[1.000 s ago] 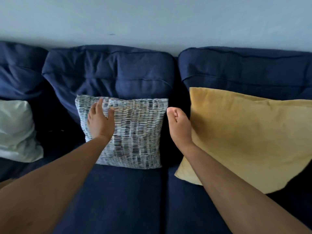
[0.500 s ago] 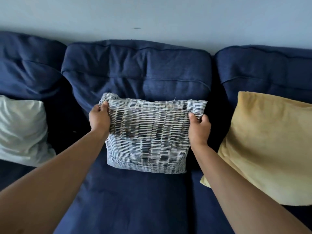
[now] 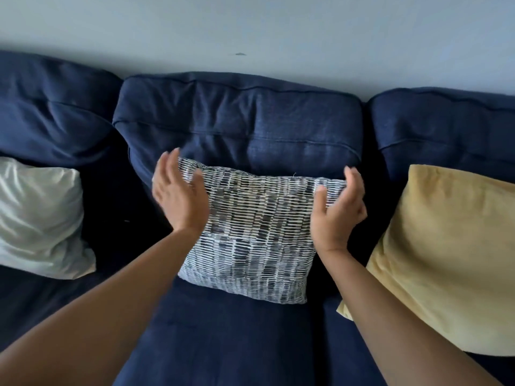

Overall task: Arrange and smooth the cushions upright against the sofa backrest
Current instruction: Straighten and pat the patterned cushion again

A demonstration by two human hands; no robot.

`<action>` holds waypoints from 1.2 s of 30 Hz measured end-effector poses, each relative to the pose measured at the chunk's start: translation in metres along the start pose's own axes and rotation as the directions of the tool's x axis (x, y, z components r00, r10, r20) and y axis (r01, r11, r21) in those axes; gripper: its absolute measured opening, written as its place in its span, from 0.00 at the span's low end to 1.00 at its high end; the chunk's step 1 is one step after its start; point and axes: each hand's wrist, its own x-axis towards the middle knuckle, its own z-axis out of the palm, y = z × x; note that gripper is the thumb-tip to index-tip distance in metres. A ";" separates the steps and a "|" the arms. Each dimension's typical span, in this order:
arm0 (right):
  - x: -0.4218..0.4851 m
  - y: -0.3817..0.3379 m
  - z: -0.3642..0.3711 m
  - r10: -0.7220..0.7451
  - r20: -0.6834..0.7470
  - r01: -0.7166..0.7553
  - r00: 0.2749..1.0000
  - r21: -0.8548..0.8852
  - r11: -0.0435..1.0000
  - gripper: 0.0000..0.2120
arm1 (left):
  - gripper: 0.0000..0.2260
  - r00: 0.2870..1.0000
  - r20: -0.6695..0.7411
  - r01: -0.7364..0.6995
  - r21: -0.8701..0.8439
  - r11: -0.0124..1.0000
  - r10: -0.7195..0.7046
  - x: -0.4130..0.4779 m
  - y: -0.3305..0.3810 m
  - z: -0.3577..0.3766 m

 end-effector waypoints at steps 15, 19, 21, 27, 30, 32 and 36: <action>-0.011 0.057 0.032 -0.317 0.594 0.611 0.739 -0.392 0.688 0.30 | 0.30 0.746 0.621 -0.594 0.459 0.661 0.240 -0.006 -0.075 0.013; -0.019 0.048 0.020 -0.272 0.440 0.470 0.856 -0.442 0.764 0.31 | 0.32 0.840 0.508 -0.450 0.456 0.768 0.191 -0.004 -0.063 0.001; -0.028 0.030 0.023 -0.377 0.435 0.537 0.818 -0.344 0.770 0.31 | 0.31 0.770 0.506 -0.578 0.295 0.761 0.389 -0.016 -0.043 0.001; -0.059 0.026 0.045 -0.516 0.621 0.767 0.590 -0.230 0.599 0.32 | 0.29 0.628 0.648 -0.706 0.243 0.665 0.431 -0.050 -0.032 0.024; -0.040 0.053 0.044 -0.440 0.628 0.725 0.642 -0.310 0.615 0.31 | 0.29 0.640 0.678 -0.695 0.310 0.649 0.361 -0.037 -0.060 0.024; -0.026 0.069 0.039 -0.396 0.618 0.691 0.679 -0.356 0.629 0.31 | 0.30 0.642 0.682 -0.699 0.332 0.634 0.350 -0.026 -0.075 0.019; -0.019 0.080 0.025 -0.336 0.579 0.623 0.743 -0.416 0.662 0.31 | 0.31 0.747 0.607 -0.585 0.409 0.700 0.271 -0.015 -0.084 0.010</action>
